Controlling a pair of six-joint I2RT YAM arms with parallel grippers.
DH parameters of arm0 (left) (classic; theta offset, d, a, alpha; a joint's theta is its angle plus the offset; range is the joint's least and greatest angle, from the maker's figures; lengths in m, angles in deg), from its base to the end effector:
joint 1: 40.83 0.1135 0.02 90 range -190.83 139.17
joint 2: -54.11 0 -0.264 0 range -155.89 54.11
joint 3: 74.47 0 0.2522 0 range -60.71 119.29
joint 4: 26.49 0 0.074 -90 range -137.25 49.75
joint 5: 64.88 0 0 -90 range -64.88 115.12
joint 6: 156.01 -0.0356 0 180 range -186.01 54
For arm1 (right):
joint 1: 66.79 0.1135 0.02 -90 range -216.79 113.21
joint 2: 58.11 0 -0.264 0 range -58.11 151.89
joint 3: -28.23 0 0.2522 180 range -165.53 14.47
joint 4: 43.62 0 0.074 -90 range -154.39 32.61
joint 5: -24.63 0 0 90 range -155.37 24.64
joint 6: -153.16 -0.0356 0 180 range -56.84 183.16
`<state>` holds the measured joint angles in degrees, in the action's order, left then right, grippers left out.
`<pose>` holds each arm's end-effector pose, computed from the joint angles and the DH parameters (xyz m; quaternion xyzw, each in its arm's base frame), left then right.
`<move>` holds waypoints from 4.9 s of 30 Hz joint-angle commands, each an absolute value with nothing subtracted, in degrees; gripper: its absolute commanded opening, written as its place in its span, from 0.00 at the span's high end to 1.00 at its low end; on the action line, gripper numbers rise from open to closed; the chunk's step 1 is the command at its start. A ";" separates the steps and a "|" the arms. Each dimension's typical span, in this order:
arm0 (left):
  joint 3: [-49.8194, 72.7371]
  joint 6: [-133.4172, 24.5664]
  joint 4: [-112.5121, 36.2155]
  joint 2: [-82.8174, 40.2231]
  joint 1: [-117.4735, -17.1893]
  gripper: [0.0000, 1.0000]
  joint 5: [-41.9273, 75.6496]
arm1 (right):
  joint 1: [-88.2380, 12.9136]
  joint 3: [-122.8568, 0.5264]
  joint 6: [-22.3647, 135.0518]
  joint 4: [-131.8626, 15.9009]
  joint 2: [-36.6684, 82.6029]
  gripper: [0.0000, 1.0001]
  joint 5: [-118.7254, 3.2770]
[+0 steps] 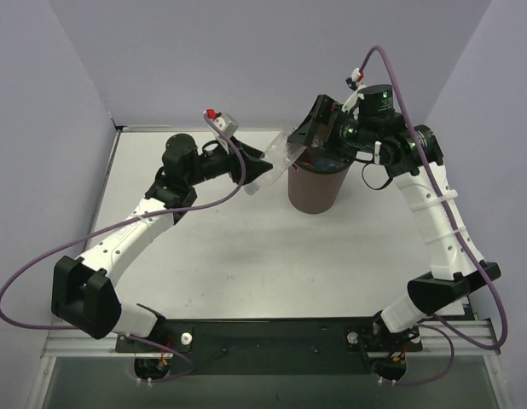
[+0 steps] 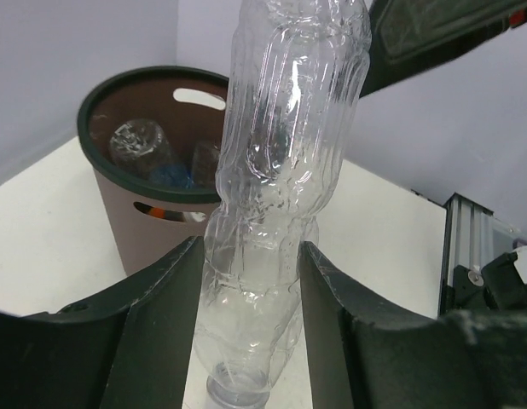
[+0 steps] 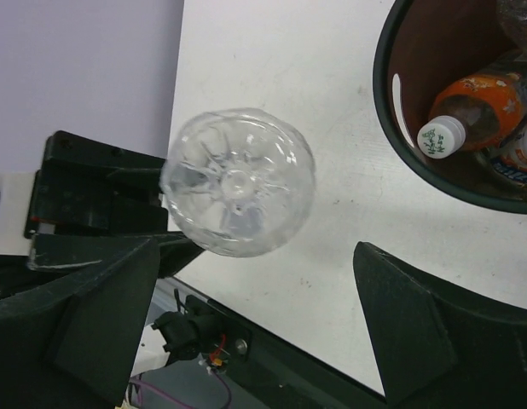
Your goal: Put the plastic bottles in the bin
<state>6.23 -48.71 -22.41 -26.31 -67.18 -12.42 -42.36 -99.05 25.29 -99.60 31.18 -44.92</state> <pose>0.2863 -0.1660 0.3828 0.2861 0.6229 -0.4612 0.5634 0.2840 0.1427 0.4996 -0.0105 0.8029 0.4222 0.4208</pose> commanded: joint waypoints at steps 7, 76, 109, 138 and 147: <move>6.26 -55.11 -26.54 -23.41 -71.50 0.55 -10.56 | -42.71 -96.98 22.55 -97.82 27.49 0.14 -41.72; -2.61 -38.41 -58.80 -12.87 -61.93 0.04 10.00 | -43.94 -98.27 57.18 -87.52 42.87 0.65 -80.66; -0.77 -38.93 -60.82 -13.22 -61.66 0.05 9.04 | -43.67 -113.15 58.15 -104.94 65.03 0.62 -81.54; -5.42 -38.32 -64.85 -7.34 -60.87 0.04 7.28 | -42.53 -72.58 38.12 -93.08 15.40 0.10 -64.15; -15.17 -39.29 -67.15 4.25 -60.96 0.04 5.17 | -43.94 -39.01 34.34 -89.82 -16.17 0.04 -68.53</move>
<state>-11.65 -38.78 -66.01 -1.20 -61.06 7.12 -43.33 -47.64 37.79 -92.48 -8.33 -66.69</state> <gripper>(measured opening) 0.957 0.950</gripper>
